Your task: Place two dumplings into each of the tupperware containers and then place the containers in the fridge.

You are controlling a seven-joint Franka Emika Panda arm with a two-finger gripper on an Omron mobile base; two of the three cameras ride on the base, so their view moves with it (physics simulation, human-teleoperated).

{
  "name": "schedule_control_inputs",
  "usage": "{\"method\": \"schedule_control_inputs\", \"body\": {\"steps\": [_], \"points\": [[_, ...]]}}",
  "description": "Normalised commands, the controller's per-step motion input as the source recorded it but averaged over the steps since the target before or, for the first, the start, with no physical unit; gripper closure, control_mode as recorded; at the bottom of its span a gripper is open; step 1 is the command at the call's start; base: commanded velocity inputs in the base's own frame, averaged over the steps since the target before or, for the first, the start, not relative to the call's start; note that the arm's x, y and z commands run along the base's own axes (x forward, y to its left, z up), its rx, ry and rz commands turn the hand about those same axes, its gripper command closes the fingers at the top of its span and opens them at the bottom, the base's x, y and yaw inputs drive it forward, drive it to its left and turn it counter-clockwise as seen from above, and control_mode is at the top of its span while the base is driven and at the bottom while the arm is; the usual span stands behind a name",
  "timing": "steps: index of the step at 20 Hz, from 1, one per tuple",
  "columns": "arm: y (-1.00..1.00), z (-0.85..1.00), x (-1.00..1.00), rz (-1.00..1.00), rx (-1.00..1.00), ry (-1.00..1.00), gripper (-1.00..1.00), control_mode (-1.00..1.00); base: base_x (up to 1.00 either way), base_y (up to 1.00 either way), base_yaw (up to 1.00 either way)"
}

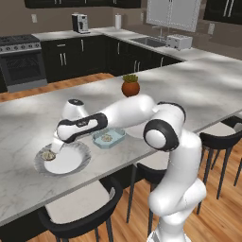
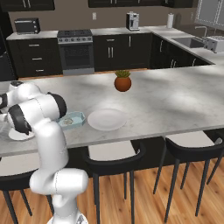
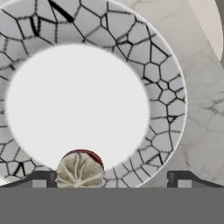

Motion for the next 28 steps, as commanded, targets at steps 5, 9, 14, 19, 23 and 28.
{"method": "schedule_control_inputs", "body": {"steps": [5, 9, 14, 19, 23, 28], "points": [[0.36, -0.23, 0.16, 0.0, 0.0, 0.14, -1.0, -1.0, 0.0, 0.0, 0.0], [0.29, -0.41, 0.11, 0.0, -0.04, -0.02, -1.0, -1.0, 0.0, 0.0, 0.0], [0.13, -0.34, 0.16, 0.0, -0.08, -0.05, -1.0, -1.0, 0.0, 0.0, 0.0], [0.03, -0.02, 0.32, 0.0, -0.01, 0.0, -1.0, -1.0, 0.0, 0.0, 0.0], [0.02, -0.06, 0.38, 0.0, 0.0, 0.0, -1.0, -1.0, 0.0, 0.0, 0.0], [0.14, -0.34, 0.16, 0.0, -0.03, 0.0, -1.0, -1.0, 0.0, 0.0, 0.0]]}}
